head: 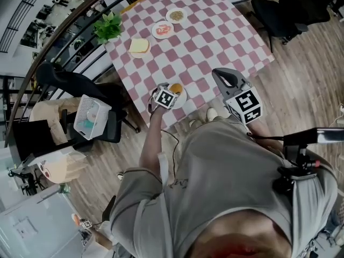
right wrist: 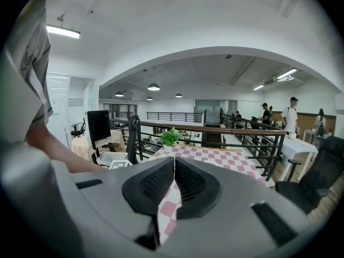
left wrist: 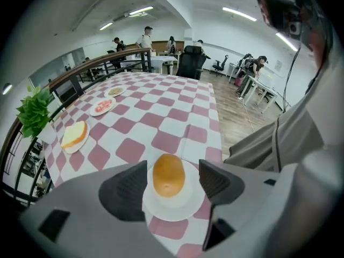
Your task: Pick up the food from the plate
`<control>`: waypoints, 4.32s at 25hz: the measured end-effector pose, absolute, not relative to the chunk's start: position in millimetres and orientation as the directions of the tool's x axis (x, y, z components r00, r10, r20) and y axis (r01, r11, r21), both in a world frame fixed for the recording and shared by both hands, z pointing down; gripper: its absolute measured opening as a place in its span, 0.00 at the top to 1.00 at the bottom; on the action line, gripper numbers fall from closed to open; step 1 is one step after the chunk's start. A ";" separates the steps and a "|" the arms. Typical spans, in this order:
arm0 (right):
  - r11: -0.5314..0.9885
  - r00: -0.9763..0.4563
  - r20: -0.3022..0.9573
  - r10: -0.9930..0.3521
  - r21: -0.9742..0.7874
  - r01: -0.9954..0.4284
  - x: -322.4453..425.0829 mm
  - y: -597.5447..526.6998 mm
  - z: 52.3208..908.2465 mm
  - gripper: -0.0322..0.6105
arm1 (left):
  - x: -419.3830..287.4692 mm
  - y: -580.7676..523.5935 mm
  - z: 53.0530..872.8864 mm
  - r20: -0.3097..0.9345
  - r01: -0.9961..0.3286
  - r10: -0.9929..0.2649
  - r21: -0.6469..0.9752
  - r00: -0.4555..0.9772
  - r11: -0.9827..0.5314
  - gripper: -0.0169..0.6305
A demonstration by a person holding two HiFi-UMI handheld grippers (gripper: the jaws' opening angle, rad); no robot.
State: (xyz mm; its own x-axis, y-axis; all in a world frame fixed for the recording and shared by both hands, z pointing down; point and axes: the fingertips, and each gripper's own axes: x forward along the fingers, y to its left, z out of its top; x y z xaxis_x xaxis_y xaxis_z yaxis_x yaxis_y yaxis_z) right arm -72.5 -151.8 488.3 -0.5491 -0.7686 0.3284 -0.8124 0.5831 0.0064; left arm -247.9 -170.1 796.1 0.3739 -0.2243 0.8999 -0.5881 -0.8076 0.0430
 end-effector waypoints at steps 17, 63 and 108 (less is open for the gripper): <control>0.472 -0.435 0.384 -0.814 0.002 -0.881 -26.3 -131.1 496.0 0.93 | -236.1 -173.4 880.4 0.972 -0.528 -0.062 0.069 0.226 -0.847 0.47; 0.499 -0.472 0.354 -0.807 -0.019 -0.867 -46.6 -143.0 502.0 0.93 | -250.8 -192.8 865.1 0.911 -0.712 -0.169 0.168 0.377 -0.682 0.42; 0.477 -0.462 0.314 -0.830 -0.033 -0.879 -19.4 -160.2 506.0 0.93 | -138.4 -241.3 727.5 0.797 -0.303 -0.445 -0.342 0.408 -0.889 0.42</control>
State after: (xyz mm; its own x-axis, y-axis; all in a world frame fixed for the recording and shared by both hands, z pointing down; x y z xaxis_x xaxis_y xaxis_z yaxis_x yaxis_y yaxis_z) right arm -19.4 -160.2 506.0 -0.4617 -0.8297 0.3137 -0.8785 0.4766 -0.0326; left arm -138.4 -241.3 727.5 0.4075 -0.4453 0.7972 -0.3033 -0.8895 -0.3418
